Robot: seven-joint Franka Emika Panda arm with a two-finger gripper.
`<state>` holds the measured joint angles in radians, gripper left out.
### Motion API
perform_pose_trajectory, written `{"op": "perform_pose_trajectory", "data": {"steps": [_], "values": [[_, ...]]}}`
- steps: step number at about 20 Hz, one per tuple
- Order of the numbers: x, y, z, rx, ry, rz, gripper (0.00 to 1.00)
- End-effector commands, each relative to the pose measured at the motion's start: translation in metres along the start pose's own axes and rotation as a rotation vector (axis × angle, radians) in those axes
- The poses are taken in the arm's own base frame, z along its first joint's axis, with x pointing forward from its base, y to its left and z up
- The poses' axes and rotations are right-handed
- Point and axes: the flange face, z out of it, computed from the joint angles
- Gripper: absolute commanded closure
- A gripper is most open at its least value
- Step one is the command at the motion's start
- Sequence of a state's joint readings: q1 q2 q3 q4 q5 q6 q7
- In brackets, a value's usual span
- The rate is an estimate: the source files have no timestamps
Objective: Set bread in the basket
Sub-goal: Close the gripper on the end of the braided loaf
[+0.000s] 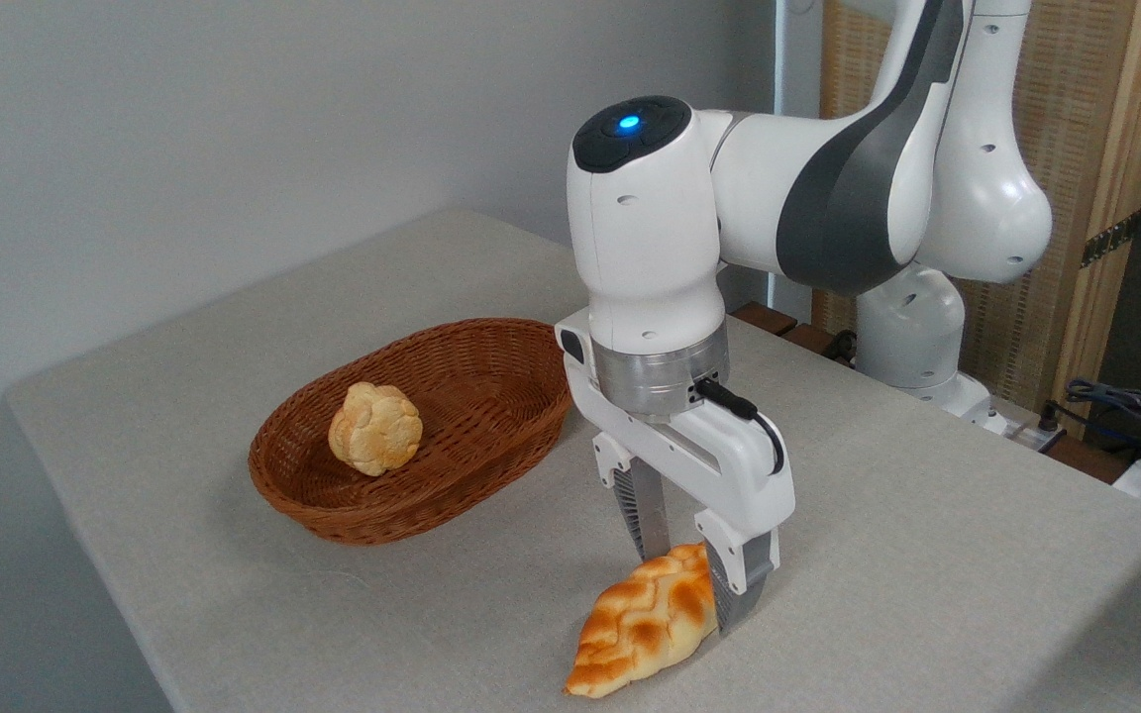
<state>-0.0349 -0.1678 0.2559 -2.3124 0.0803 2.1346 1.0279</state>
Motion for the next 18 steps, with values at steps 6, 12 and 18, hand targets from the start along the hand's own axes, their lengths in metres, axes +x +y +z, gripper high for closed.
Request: {"op": "perform_pose_trajectory", "data": {"steps": [6,12,18], "values": [[0.0088,-0.0008,0.006,0.024,0.036,0.009,0.0],[0.0113,-0.0014,0.0044,0.024,0.068,-0.006,0.62],[0.012,-0.0009,0.0072,0.019,0.064,-0.005,0.62]]}}
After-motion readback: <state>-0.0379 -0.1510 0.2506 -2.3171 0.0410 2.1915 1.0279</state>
